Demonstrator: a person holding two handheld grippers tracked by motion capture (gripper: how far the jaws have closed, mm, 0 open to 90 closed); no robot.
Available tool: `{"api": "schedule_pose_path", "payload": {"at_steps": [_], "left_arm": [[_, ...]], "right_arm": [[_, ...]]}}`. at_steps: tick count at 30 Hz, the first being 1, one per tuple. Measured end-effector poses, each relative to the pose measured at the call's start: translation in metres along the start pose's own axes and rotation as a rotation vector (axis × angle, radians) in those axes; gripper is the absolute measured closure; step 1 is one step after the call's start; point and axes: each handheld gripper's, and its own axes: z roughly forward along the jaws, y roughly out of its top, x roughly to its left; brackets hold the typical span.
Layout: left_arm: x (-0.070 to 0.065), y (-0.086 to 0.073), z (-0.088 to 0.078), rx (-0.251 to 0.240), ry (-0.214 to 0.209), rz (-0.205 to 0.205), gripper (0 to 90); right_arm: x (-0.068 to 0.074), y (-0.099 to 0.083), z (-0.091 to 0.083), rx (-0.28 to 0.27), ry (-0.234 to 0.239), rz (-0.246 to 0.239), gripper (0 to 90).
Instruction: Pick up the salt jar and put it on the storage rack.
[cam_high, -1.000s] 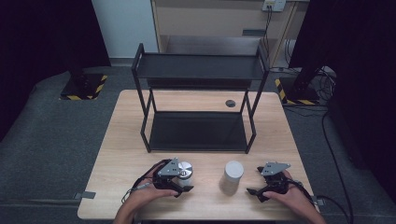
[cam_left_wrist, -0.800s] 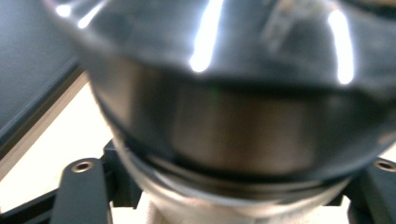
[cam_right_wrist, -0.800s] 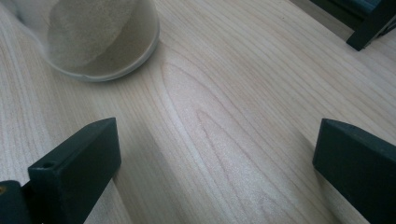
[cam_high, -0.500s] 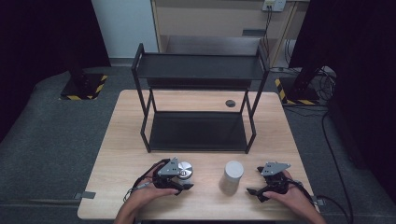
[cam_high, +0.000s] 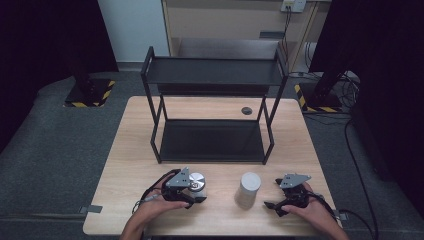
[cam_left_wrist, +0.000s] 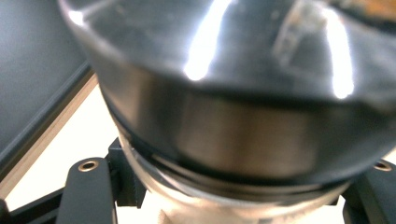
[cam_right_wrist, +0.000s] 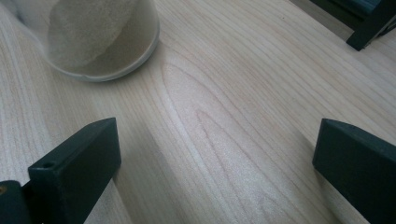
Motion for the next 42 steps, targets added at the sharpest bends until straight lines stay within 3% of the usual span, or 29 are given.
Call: {"api": "schedule_pose_path", "payload": {"at_steps": [11, 23, 28, 29, 33, 34, 37, 39, 42], "left_arm": [[0.001, 0.003, -0.004, 0.021, -0.012, 0.0, 29.8], [0.003, 0.016, -0.018, -0.001, -0.039, -0.012, 29.8], [0.005, 0.028, -0.026, -0.002, -0.045, 0.005, 29.7], [0.006, 0.038, -0.029, 0.006, -0.046, 0.013, 29.8], [0.01, 0.052, -0.036, 0.013, -0.051, 0.028, 29.8], [0.014, 0.064, -0.042, 0.013, -0.051, 0.042, 29.8], [0.017, 0.073, -0.047, 0.009, -0.05, 0.048, 29.8], [0.024, 0.09, -0.056, 0.012, -0.045, 0.056, 29.8], [0.028, 0.1, -0.061, 0.01, -0.047, 0.061, 29.8]], "right_arm": [[0.0, 0.0, 0.0, 0.001, 0.0, 0.002, 1.9], [0.001, 0.0, 0.0, 0.003, -0.001, 0.004, 2.1], [0.001, 0.0, -0.001, 0.003, -0.002, 0.005, 2.1], [0.001, 0.0, -0.001, 0.003, -0.002, 0.006, 2.1], [0.002, 0.0, -0.001, 0.003, -0.003, 0.007, 2.1], [0.002, 0.0, -0.001, 0.003, -0.003, 0.006, 2.1], [0.002, 0.0, -0.001, 0.003, -0.002, 0.006, 2.1], [0.002, 0.0, -0.001, 0.003, -0.002, 0.006, 2.0], [0.002, 0.0, -0.001, 0.003, -0.002, 0.006, 2.0]]}}
